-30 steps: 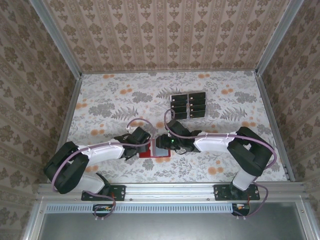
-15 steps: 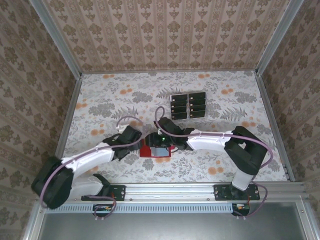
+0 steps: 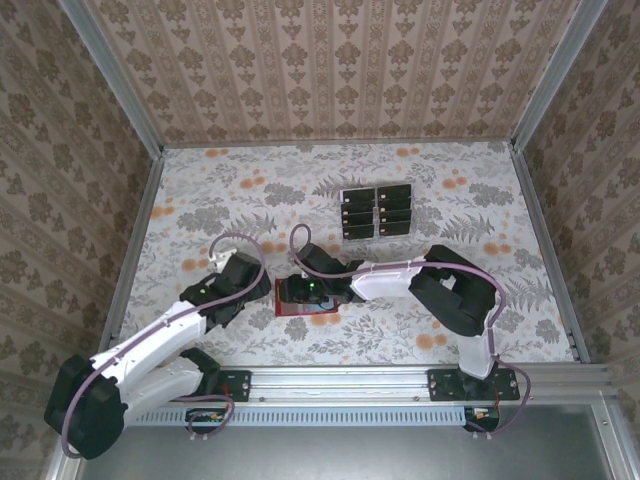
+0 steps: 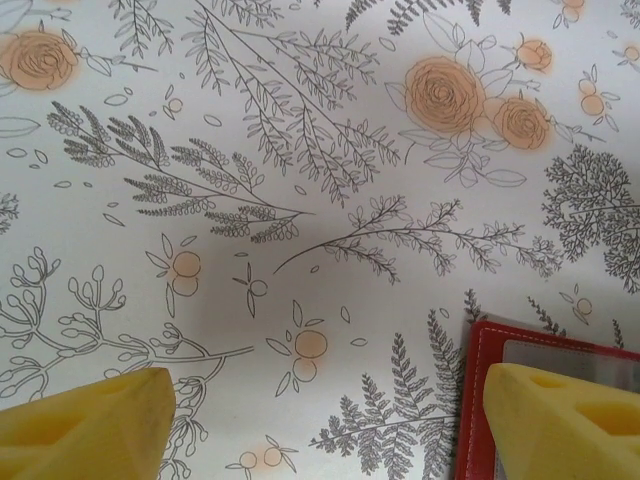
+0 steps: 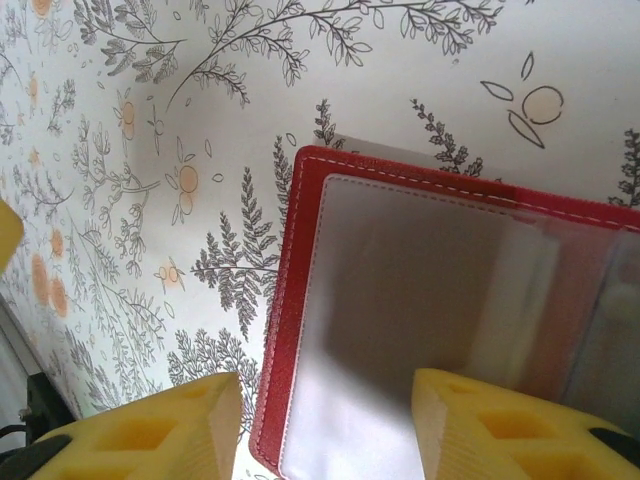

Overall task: Put the credit cards into the card holder
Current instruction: Flip over the card slot in the card holder, then press the card holder at the bottom-center of the table.

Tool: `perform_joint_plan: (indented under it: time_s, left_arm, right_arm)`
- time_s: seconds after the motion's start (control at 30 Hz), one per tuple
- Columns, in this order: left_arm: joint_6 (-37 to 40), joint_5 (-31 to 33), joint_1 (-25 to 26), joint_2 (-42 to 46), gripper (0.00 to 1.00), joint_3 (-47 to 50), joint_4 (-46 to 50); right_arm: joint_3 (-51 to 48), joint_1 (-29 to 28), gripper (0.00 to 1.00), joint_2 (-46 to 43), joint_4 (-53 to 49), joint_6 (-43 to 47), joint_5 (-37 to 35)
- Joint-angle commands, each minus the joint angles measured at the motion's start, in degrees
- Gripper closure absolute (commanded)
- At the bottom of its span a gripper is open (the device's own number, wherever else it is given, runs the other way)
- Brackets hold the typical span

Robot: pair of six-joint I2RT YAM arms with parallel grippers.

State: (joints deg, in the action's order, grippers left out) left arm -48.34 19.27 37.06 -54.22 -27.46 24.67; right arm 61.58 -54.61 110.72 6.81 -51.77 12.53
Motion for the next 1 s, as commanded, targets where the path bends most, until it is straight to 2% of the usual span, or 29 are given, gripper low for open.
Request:
perform_joint_plan:
  time_s: [0.0, 0.27, 0.43, 0.73, 0.97]
  left_arm:
    - [1.53, -2.45, -0.23, 1.8, 0.17, 0.96, -0.43]
    - [3.34, -7.85, -0.19, 1.45, 0.16, 0.93, -5.55]
    - [3.35, -9.87, 0.62, -0.93, 0.16, 0.62, -8.81]
    - [4.99, -10.41, 4.66, -5.8, 0.16, 0.59, -11.08]
    - [6.22, -9.51, 7.61, -13.02, 0.16, 0.39, -11.56]
  right_arm:
    - [-0.14, -0.37, 0.45, -2.35, -0.9, 0.39, 0.82]
    - [-4.1, -0.15, 0.41, -11.53, -3.29, 2.92, -1.83]
    - [-7.71, 0.76, 0.43, -14.92, -4.86, 3.47, -3.53]
    - [-12.52, 3.01, 0.53, -13.35, -3.41, 3.34, -4.87]
    - [-15.06, 3.85, 0.57, -11.51, -1.5, 2.4, -5.8]
